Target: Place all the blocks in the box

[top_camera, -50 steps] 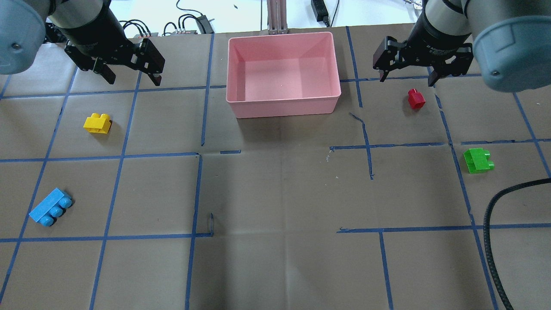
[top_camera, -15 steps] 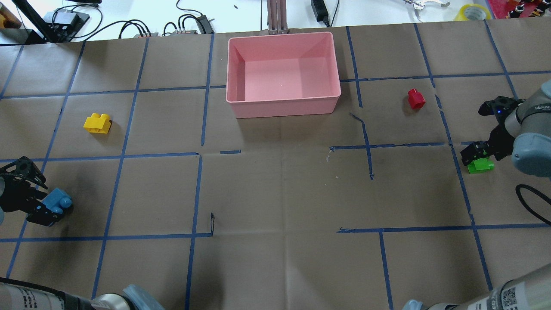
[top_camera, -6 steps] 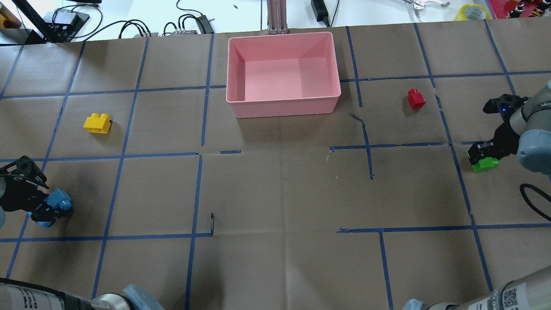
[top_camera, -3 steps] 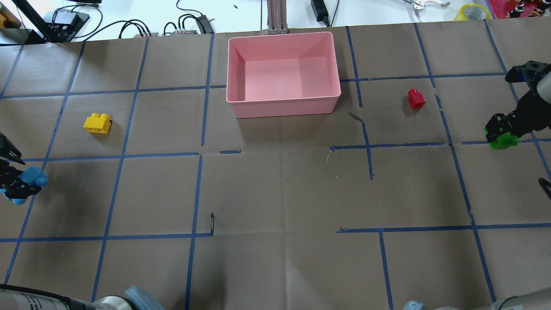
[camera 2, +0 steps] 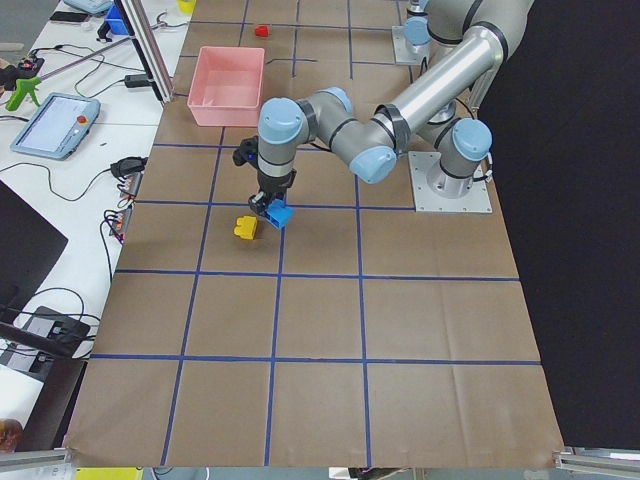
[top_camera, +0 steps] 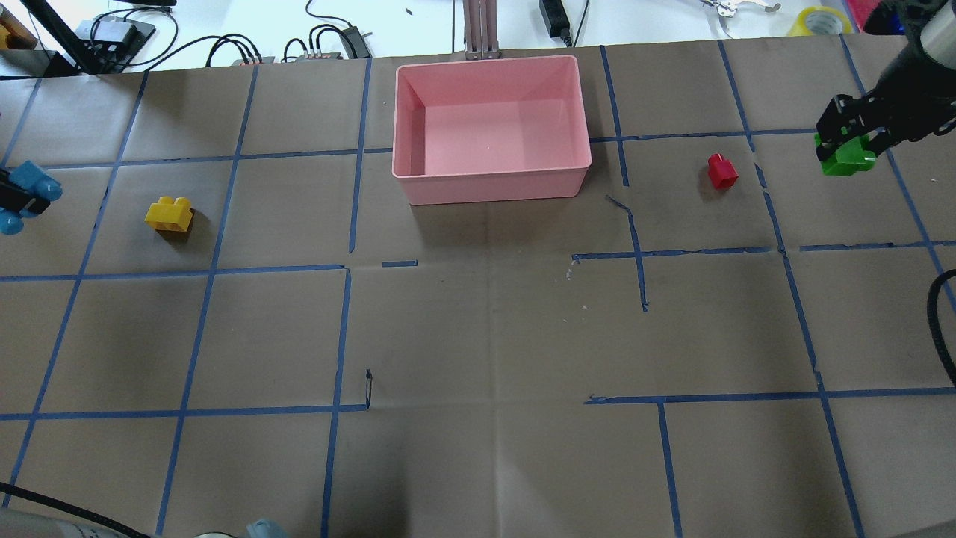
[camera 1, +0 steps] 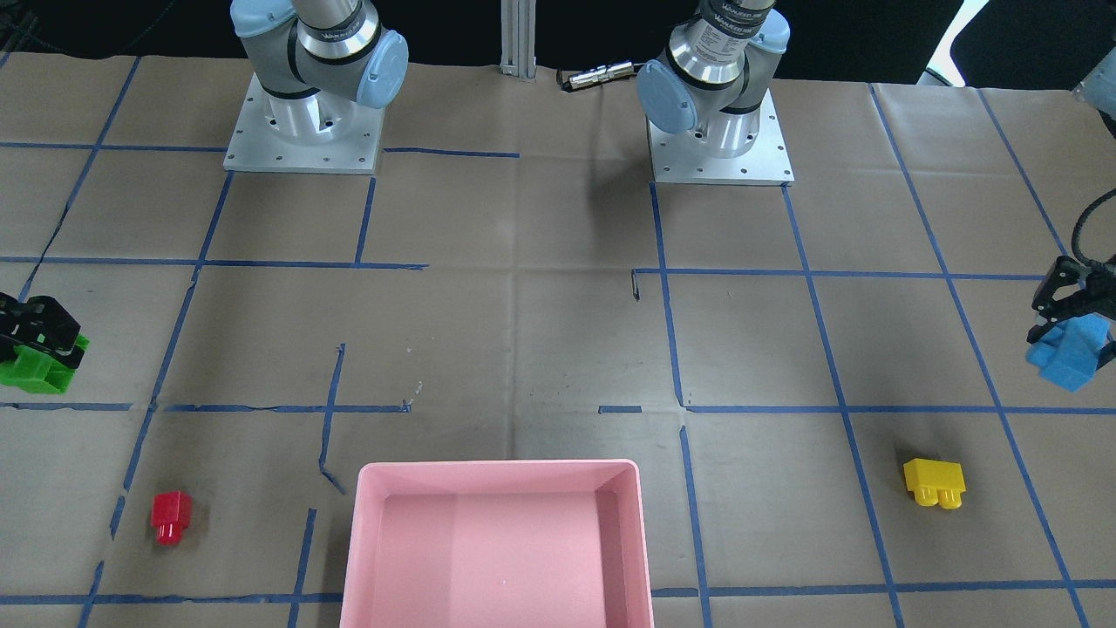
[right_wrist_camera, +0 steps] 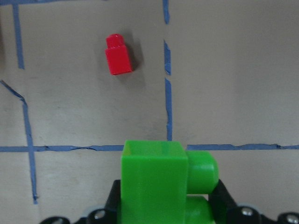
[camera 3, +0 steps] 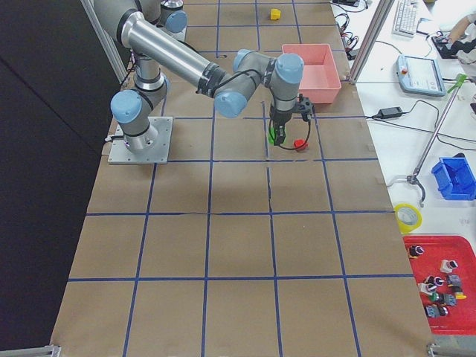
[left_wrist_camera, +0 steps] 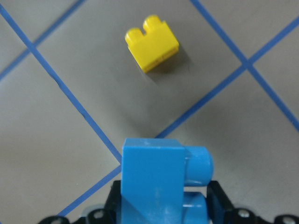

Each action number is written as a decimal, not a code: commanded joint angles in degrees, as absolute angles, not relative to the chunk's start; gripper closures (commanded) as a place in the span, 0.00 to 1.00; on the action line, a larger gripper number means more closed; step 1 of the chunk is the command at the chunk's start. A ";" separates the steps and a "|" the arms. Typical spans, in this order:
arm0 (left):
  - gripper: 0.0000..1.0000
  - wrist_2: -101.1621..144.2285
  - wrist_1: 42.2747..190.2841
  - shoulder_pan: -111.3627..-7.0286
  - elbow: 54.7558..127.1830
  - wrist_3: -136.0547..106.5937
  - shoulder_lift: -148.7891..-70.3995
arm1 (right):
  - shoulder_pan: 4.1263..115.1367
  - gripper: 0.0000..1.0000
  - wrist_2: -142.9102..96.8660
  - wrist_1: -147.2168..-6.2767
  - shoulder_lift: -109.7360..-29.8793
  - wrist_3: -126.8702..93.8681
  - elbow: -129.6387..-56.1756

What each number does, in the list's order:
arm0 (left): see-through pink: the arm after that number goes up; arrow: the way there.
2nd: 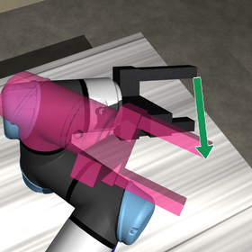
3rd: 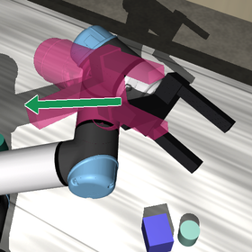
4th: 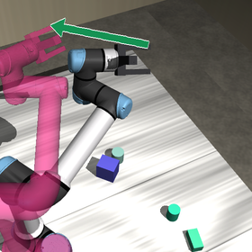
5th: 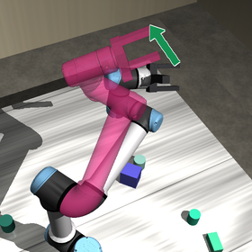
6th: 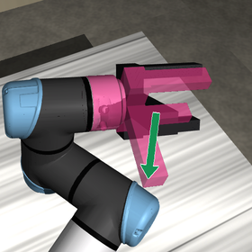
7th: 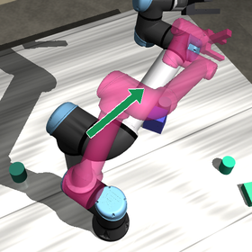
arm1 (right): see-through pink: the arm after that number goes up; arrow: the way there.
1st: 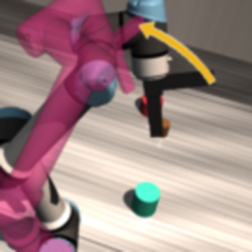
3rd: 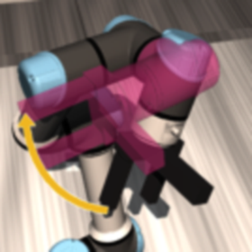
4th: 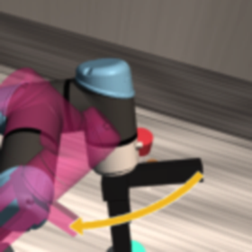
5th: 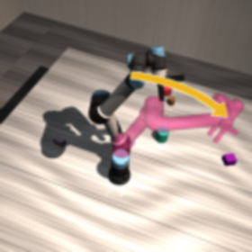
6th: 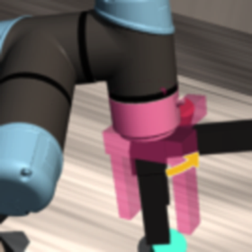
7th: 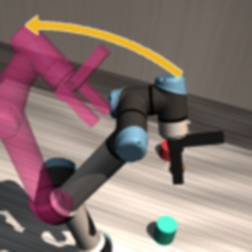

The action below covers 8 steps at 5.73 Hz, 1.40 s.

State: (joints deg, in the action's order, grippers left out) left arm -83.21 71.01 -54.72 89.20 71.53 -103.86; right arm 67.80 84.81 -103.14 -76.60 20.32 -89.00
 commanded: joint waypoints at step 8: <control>0.93 -83.76 66.71 -88.66 69.97 -5.05 -121.71 | 92.54 0.60 56.47 -104.84 -55.38 -6.14 -69.44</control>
State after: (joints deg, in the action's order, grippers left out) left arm -83.81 66.95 -86.78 70.52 -0.17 -120.34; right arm 91.40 59.87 -103.83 -56.16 -4.66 -69.52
